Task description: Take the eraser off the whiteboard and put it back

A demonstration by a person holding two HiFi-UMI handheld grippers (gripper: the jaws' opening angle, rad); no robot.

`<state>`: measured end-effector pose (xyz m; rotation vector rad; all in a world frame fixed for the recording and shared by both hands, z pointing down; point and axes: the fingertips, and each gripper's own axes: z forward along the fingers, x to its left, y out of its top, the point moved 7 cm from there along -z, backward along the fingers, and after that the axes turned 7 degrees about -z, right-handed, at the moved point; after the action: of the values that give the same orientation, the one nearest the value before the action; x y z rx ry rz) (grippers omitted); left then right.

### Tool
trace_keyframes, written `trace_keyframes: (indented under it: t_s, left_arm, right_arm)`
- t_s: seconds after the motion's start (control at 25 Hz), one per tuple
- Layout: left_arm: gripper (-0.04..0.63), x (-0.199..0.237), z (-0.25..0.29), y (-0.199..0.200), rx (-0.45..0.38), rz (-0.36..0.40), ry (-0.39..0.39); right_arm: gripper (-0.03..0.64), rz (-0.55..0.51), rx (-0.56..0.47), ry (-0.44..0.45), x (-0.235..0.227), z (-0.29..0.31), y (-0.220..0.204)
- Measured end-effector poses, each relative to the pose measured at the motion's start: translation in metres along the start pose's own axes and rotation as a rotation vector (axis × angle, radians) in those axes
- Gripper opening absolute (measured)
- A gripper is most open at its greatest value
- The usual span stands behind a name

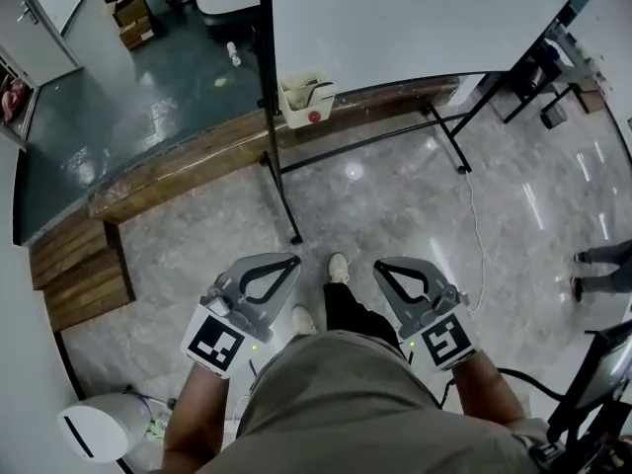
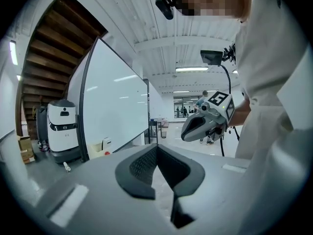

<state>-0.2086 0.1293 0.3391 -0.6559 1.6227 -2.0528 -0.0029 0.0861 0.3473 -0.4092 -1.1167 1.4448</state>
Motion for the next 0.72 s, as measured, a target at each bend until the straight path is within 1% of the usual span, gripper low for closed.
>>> trace_keyframes:
  t_s: [0.16,0.24,0.32,0.48,0.6,0.72]
  left_arm:
    - [0.008,0.026,0.023,0.007,0.010,0.008,0.016]
    - [0.038,0.040,0.039,0.010,0.025,0.011,0.023]
    - [0.052,0.053,0.058,0.013,0.039,0.020,0.026]
    - [0.066,0.081,0.092,0.017,0.053,0.048,0.043]
    - [0.094,0.104,0.115,0.021,0.060,0.092,0.063]
    - [0.117,0.121,0.139,0.026,0.081,0.110,0.077]
  right_arm:
    - [0.002,0.001,-0.008,-0.001,-0.022,0.011,-0.004]
    - [0.002,0.009,-0.015,-0.006,-0.038,0.016,-0.008]
    - [0.002,0.020,-0.016,-0.008,-0.055,0.022,-0.015]
    - [0.002,0.022,-0.030,-0.010,-0.091,0.035,-0.024]
    - [0.002,0.022,-0.038,-0.011,-0.120,0.045,-0.031]
    - [0.002,0.035,-0.047,-0.014,-0.145,0.053,-0.040]
